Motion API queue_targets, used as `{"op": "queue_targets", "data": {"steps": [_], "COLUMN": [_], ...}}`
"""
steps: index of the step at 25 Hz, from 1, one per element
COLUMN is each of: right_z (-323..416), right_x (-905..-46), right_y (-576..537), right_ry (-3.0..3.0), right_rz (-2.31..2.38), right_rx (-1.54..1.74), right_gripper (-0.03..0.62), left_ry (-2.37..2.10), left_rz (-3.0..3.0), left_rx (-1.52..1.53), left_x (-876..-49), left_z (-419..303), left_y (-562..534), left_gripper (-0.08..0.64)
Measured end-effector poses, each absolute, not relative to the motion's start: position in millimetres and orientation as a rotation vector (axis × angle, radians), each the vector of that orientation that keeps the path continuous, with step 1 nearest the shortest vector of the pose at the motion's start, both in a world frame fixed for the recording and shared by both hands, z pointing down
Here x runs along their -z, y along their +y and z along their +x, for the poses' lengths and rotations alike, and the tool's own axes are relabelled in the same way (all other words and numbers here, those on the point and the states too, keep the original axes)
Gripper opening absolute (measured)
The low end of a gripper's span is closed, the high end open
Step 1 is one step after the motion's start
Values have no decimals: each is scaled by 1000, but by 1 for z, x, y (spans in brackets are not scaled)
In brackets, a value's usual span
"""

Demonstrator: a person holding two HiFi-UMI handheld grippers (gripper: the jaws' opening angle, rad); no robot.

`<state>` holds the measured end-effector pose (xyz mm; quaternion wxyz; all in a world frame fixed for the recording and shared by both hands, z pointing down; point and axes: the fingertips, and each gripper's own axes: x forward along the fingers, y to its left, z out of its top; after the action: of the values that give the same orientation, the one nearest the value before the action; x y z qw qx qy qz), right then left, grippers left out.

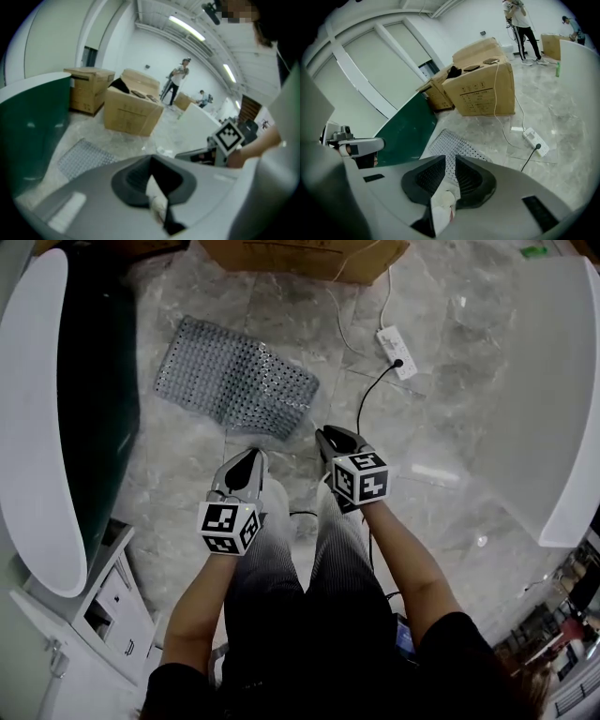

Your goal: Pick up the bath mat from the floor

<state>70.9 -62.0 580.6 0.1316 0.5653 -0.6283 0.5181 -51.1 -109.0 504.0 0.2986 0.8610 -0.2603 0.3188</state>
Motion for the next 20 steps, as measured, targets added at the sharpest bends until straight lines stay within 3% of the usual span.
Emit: {"op": "queue_targets", "data": {"steps": [20], "right_z": [55], "right_x": [-743], "right_y": [-45], "right_ry": [-1719], "right_rz": [1736], "right_rx": [-1882], "right_gripper": [141], "left_ry": [-708], "left_rz": [2414], "left_rx": [-973], "left_x": [-654], "left_z": [-45], "left_y": [-125], "left_gripper": [6]}}
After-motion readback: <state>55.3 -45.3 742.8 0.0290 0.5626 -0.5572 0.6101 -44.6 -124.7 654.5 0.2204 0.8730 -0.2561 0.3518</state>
